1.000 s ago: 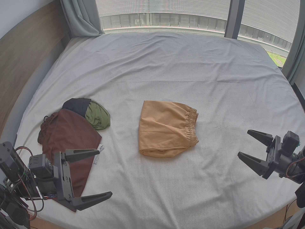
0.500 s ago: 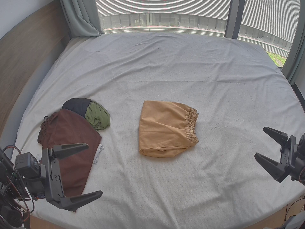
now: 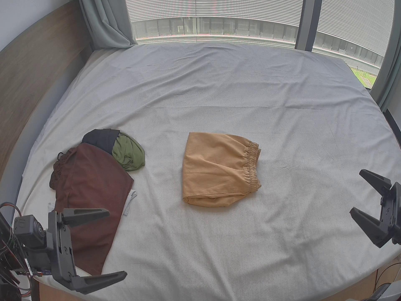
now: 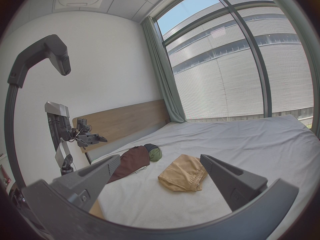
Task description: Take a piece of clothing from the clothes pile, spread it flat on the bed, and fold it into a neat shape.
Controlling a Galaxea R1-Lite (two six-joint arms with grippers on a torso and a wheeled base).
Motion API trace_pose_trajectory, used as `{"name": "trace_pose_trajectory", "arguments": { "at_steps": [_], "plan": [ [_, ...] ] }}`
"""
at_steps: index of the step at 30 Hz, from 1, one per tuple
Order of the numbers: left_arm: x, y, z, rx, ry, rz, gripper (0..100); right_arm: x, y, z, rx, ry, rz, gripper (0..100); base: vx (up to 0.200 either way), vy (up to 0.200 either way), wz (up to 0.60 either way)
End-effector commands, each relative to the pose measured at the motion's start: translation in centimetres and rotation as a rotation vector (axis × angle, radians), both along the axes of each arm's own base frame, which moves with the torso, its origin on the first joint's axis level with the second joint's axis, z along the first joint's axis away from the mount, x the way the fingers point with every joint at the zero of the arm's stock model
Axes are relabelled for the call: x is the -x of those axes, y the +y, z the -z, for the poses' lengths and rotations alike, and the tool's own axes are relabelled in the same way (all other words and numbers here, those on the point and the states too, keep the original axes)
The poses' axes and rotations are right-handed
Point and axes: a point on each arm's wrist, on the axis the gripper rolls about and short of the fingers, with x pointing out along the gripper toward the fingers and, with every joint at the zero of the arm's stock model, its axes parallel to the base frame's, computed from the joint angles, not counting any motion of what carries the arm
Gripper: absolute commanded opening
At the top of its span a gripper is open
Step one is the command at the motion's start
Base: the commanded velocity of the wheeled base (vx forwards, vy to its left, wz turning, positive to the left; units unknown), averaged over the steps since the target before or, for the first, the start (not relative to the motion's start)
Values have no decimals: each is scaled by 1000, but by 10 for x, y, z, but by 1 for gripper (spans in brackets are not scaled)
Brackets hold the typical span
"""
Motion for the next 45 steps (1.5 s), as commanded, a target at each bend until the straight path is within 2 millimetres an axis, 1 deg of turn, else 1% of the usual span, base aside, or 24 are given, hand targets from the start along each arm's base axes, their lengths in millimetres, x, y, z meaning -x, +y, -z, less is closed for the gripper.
{"name": "trace_pose_trajectory", "arguments": {
  "at_steps": [1,3,4,5,7,8,10,13,15,16,19,23,28,34,35,37,45],
  "plan": [
    [30,9,-6,12,-54,-16,100,28,-8,-2,-10,-64,29,100,0,0,0],
    [36,11,-5,12,-54,-23,100,35,-9,-2,-12,-75,32,100,0,0,0],
    [43,13,-4,9,-45,-53,100,43,-11,-1,-13,-84,47,100,0,0,0],
    [44,14,-4,9,-43,-62,100,44,-12,-1,-12,-87,49,100,0,0,0],
    [52,19,-2,7,-35,-123,100,57,-15,2,-12,-100,74,100,0,0,0],
    [54,19,-1,8,-36,-126,100,58,-15,2,-12,-102,77,100,0,0,0],
    [62,22,1,7,-37,-148,100,70,-17,6,-13,-113,83,100,0,0,0],
    [73,26,3,13,-44,-168,100,81,-18,12,-14,-115,87,100,0,0,0],
    [73,26,3,13,-44,-168,100,81,-18,12,-14,-115,87,100,0,0,0],
    [83,28,8,12,-37,-175,100,92,-19,18,-16,-117,102,100,0,0,0],
    [94,31,13,11,-36,-174,100,101,-20,23,-16,-128,123,100,0,0,0],
    [100,32,16,14,-42,-171,100,106,-20,26,-17,-141,139,100,0,0,0],
    [114,35,27,11,-33,-162,100,115,-20,36,-14,-149,177,100,0,0,0],
    [131,39,44,8,-20,-163,100,127,-20,56,-13,-115,186,100,0,0,0],
    [135,40,50,8,-20,-163,100,130,-20,61,-13,-108,190,100,0,0,0],
    [141,41,57,7,-17,-163,100,130,-20,64,-17,-88,192,100,0,0,0],
    [141,41,57,5,-27,-178,100,128,-22,66,-22,-69,285,100,0,0,0]
  ]
}}
